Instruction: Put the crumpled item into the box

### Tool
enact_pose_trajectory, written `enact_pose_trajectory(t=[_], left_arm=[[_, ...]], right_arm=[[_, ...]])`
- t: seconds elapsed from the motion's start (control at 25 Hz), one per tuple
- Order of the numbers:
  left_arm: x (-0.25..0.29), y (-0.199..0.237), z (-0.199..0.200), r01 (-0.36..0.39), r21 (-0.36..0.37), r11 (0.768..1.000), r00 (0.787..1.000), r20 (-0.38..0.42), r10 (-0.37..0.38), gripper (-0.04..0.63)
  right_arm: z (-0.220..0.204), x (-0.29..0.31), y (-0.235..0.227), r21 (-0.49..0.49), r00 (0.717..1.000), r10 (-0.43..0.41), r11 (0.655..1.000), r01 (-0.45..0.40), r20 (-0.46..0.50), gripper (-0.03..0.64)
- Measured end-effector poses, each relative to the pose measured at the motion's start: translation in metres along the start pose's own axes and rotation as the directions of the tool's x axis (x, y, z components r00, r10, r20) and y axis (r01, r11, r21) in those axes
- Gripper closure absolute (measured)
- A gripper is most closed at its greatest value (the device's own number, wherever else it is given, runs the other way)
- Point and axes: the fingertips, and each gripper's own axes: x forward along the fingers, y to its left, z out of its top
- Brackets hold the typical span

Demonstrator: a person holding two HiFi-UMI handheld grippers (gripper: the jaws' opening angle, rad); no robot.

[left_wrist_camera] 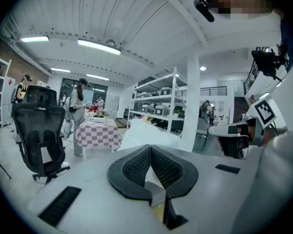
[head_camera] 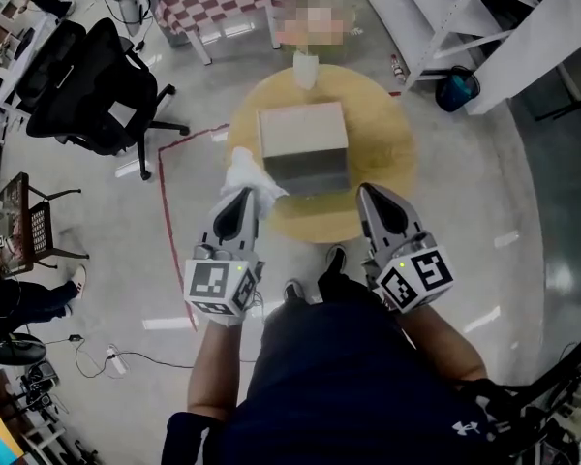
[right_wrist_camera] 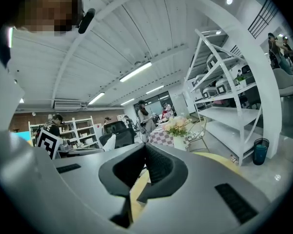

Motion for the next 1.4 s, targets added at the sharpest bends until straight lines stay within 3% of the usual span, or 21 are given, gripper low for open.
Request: enact_pose_trajectory(t=[0.4, 0.84, 1.08, 1.4], left_arm=[[0.039, -0.008, -0.009, -0.030, 0.133, 0.991, 0.996, -0.081, 0.041, 0.577], [0.072, 0.000, -0.046, 0.080, 0.254, 0.964, 0.973, -0.229, -0.020, 0.578], [0.089, 0.011, -0.079, 0.168, 0.291, 0.942, 0.943, -0.327, -0.068, 0.578], [0.111, 0.018, -0.121, 0.255, 0.273, 0.928, 0.901, -0.415, -0.126, 0.578]], right_arm=[[0.008, 0.023, -0.036, 0.035, 0.997, 0.077, 0.996, -0.076, -0.014, 0.612], [0.000, 0.041, -0.042, 0.075, 0.998, 0.049, 0.996, -0.046, -0.034, 0.612], [-0.010, 0.050, -0.039, 0.087, 0.999, 0.011, 0.996, -0.007, -0.050, 0.612], [-0.023, 0.055, -0.046, 0.106, 0.995, -0.052, 0.992, 0.061, -0.086, 0.612]])
